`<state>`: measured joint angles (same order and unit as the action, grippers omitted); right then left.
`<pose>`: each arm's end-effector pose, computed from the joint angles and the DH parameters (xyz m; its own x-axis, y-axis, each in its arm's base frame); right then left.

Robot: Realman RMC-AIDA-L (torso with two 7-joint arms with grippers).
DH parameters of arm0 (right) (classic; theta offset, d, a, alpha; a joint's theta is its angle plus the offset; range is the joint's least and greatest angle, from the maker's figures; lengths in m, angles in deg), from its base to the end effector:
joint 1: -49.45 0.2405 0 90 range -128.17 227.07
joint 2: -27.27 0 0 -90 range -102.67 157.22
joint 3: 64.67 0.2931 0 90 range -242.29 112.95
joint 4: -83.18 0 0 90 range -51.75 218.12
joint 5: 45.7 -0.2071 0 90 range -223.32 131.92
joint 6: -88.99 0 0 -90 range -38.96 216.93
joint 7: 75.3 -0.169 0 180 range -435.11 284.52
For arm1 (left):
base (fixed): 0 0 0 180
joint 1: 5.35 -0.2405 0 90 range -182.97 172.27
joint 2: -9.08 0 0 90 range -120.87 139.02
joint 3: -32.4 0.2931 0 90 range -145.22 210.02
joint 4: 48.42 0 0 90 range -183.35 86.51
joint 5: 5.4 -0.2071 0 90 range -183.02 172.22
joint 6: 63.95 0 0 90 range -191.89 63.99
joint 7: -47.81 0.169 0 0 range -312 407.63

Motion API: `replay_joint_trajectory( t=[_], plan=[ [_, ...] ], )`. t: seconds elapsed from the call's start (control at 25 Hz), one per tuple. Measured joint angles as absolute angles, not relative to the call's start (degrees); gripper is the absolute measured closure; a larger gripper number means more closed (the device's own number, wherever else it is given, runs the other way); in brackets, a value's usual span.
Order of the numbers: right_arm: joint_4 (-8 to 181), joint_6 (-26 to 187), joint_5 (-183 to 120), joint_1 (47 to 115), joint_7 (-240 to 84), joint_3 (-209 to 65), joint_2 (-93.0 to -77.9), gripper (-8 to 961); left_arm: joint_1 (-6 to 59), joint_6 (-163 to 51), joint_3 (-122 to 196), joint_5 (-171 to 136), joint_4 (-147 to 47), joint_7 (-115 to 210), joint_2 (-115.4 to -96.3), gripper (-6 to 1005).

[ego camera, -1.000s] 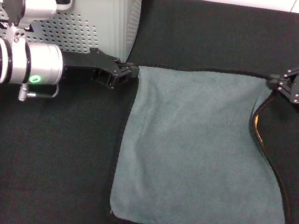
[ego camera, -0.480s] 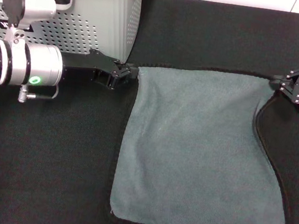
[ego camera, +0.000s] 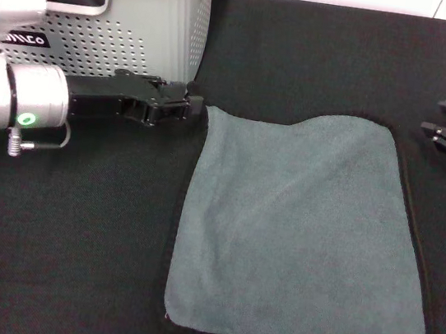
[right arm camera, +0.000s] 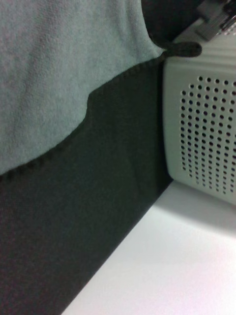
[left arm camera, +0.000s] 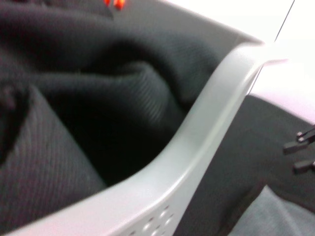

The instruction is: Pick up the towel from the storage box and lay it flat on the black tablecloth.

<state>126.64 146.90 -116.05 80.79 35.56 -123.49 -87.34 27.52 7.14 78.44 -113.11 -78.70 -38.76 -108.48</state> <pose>0.2992 0.4335 -0.0103 0.9890 -0.0820 -0.1233 -0.1403 -0.7853 -0.6030 -0.2940 0.3930 -0.0529 0.6979 0.4902 0.5222 0.6654 -0.7134 -0.2196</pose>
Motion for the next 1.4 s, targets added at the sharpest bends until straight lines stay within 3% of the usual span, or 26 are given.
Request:
replay_joint_trajectory(
  t=[0.2,0.64,0.92,1.08,1.4],
  plan=[
    [128.2,149.0,-117.6,79.0,35.2,-120.4,-87.36,495,26.8,12.3,78.4,-111.0,-79.3,-37.3,-107.79,626],
    [121.7,182.4,-122.1,77.2,34.2,-103.6,-87.72,279,25.3,41.7,78.4,-103.7,-80.8,-21.6,-107.47,551],
    [116.6,188.8,-132.5,77.1,35.0,-118.1,-88.97,272,23.0,48.0,78.9,-100.6,-80.4,-13.9,-106.81,545],
    [116.1,186.4,-139.6,77.6,36.0,-127.8,-88.98,265,21.1,48.2,79.0,-101.0,-80.3,-11.6,-105.66,457],
    [116.1,185.6,-145.0,78.5,37.6,-134.8,-89.00,126,19.8,48.3,79.0,-101.9,-80.1,-11.4,-104.70,386]
  ],
)
